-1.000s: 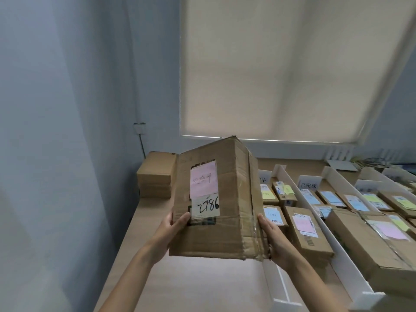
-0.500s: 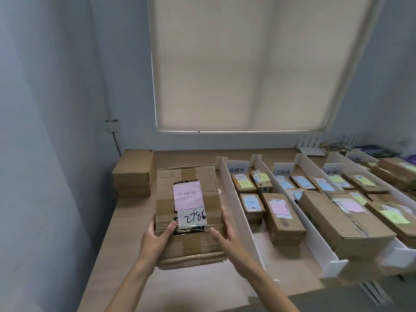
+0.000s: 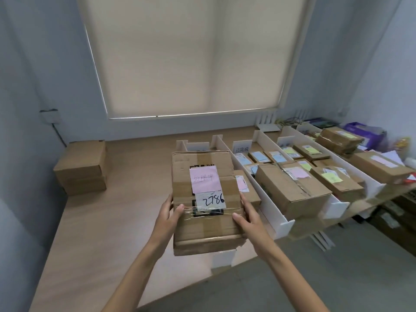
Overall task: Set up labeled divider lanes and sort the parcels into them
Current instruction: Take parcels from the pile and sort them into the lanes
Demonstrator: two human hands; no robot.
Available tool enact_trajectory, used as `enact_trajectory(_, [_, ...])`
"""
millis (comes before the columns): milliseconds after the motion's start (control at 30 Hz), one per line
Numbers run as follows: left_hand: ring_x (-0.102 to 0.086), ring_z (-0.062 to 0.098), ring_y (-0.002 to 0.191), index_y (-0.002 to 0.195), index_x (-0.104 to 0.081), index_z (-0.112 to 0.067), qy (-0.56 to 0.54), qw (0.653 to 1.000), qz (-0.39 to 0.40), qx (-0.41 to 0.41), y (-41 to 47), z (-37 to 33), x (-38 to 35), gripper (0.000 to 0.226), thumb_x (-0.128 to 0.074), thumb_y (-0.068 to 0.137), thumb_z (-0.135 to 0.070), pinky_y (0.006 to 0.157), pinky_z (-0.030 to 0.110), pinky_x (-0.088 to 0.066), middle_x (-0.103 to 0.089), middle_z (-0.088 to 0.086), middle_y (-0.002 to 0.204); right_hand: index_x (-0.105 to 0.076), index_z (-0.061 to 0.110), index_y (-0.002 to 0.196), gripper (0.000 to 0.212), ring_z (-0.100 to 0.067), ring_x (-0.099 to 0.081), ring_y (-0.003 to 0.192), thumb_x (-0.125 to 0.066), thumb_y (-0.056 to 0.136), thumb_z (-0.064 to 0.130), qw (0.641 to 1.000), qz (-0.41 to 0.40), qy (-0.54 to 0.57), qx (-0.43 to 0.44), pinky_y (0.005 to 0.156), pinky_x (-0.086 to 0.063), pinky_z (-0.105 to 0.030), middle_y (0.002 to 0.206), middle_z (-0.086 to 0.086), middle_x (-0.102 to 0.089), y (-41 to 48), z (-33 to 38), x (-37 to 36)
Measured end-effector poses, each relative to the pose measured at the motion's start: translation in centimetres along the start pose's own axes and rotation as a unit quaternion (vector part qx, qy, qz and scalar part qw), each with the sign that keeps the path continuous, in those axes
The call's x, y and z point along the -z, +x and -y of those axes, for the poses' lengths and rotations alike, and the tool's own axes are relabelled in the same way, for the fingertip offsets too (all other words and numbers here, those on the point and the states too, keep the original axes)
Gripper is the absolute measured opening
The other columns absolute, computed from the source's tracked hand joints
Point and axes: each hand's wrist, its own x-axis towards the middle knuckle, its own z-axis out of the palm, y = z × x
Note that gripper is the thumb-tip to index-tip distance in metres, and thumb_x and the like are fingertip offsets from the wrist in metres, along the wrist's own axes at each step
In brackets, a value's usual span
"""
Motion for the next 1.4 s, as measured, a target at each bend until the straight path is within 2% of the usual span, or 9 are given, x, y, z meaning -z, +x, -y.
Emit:
enact_trajectory(133, [-0.056, 0.007, 0.113, 0.130, -0.045, -0.033, 0.025, 0.999, 0.025, 0.017, 1.4, 0.6, -6.6, 0.041, -0.058, 0.091, -0.036, 0.089, 0.029, -0.050, -0.058, -0.009, 0.124, -0.024, 0.029, 0.148, 0.060, -0.005, -0.044, 0.124, -0.048, 0.096, 0.009, 1.000, -0.018, -0.017, -0.012, 0.091, -0.041, -0.015, 0.141, 0.011, -0.041, 0.6, -1.7, 7.9])
enact_trajectory(267, [-0.055, 0.007, 0.111, 0.132, -0.044, -0.027, 0.061, 0.997, 0.013, 0.048, 1.9, 2.3, -14.0, 0.044, -0.058, 0.091, -0.034, 0.094, 0.036, -0.050, -0.056, -0.006, 0.125, -0.029, 0.023, 0.147, 0.060, -0.001, -0.045, 0.121, -0.050, 0.094, 0.004, 0.999, -0.006, -0.034, -0.030, 0.085, -0.042, -0.005, 0.141, 0.007, -0.044, 1.1, -4.3, 15.5])
enact_trajectory(400, [-0.054, 0.014, 0.115, 0.135, -0.045, -0.028, 0.104, 0.991, -0.003, 0.085, 2.1, 4.8, -20.0, 0.064, -0.057, 0.079, -0.058, 0.096, 0.042, -0.050, -0.049, -0.003, 0.128, -0.029, 0.020, 0.146, 0.060, 0.011, -0.050, 0.105, -0.051, 0.094, 0.001, 0.997, 0.030, -0.049, -0.054, 0.079, -0.042, -0.001, 0.129, 0.010, -0.050, 2.2, -7.2, 21.7])
enact_trajectory(533, [-0.054, 0.017, 0.111, 0.136, -0.047, -0.024, 0.138, 0.983, -0.039, 0.116, 1.5, 6.5, -24.0, 0.051, -0.056, 0.089, -0.042, 0.099, 0.042, -0.047, -0.048, 0.000, 0.120, -0.032, 0.022, 0.144, 0.058, 0.010, -0.056, 0.101, -0.052, 0.093, 0.002, 0.992, 0.067, -0.055, -0.090, 0.081, -0.044, -0.007, 0.126, 0.008, -0.057, 3.2, -10.2, 25.2])
enact_trajectory(700, [-0.053, 0.015, 0.104, 0.131, -0.043, -0.015, 0.153, 0.969, -0.103, 0.162, 1.0, 7.8, -26.2, 0.039, -0.053, 0.094, -0.025, 0.086, 0.026, -0.042, -0.056, 0.001, 0.119, -0.039, 0.031, 0.136, 0.051, -0.005, -0.056, 0.111, -0.050, 0.094, 0.004, 0.983, 0.115, -0.072, -0.125, 0.098, -0.041, -0.021, 0.124, 0.010, -0.059, 4.9, -13.2, 26.2])
enact_trajectory(867, [-0.051, 0.013, 0.102, 0.131, -0.040, -0.013, 0.164, 0.958, -0.123, 0.199, 1.6, 9.7, -26.7, 0.039, -0.051, 0.096, -0.023, 0.085, 0.025, -0.039, -0.055, 0.002, 0.120, -0.034, 0.037, 0.127, 0.047, -0.005, -0.053, 0.103, -0.045, 0.096, 0.005, 0.973, 0.140, -0.061, -0.171, 0.077, -0.043, -0.010, 0.114, 0.014, -0.057, 6.6, -14.7, 25.0])
enact_trajectory(1067, [-0.048, 0.013, 0.105, 0.136, -0.038, -0.015, 0.159, 0.956, -0.112, 0.220, 2.6, 11.0, -27.2, 0.036, -0.039, 0.100, -0.020, 0.087, 0.024, -0.038, -0.053, 0.000, 0.122, -0.041, 0.034, 0.125, 0.043, -0.001, -0.056, 0.095, -0.043, 0.096, 0.004, 0.966, 0.153, -0.072, -0.196, 0.075, -0.044, -0.015, 0.106, 0.019, -0.058, 8.5, -16.4, 23.8])
enact_trajectory(1200, [-0.050, 0.019, 0.116, 0.138, -0.037, -0.016, 0.146, 0.957, -0.119, 0.222, 3.9, 12.4, -27.1, 0.038, -0.039, 0.100, -0.021, 0.096, 0.029, -0.040, -0.053, 0.004, 0.131, -0.038, 0.032, 0.128, 0.045, -0.001, -0.055, 0.101, -0.042, 0.095, 0.002, 0.969, 0.158, -0.075, -0.176, 0.074, -0.044, -0.010, 0.119, 0.009, -0.058, 9.5, -16.8, 22.9])
enact_trajectory(1400, [-0.051, 0.014, 0.108, 0.130, -0.043, -0.021, 0.142, 0.958, -0.116, 0.222, 6.2, 13.4, -26.8, 0.030, -0.039, 0.100, -0.018, 0.091, 0.026, -0.041, -0.053, -0.006, 0.116, -0.038, 0.022, 0.132, 0.047, -0.003, -0.052, 0.097, -0.043, 0.094, -0.005, 0.976, 0.128, -0.076, -0.161, 0.065, -0.041, 0.000, 0.119, 0.003, -0.054, 11.8, -17.9, 22.3])
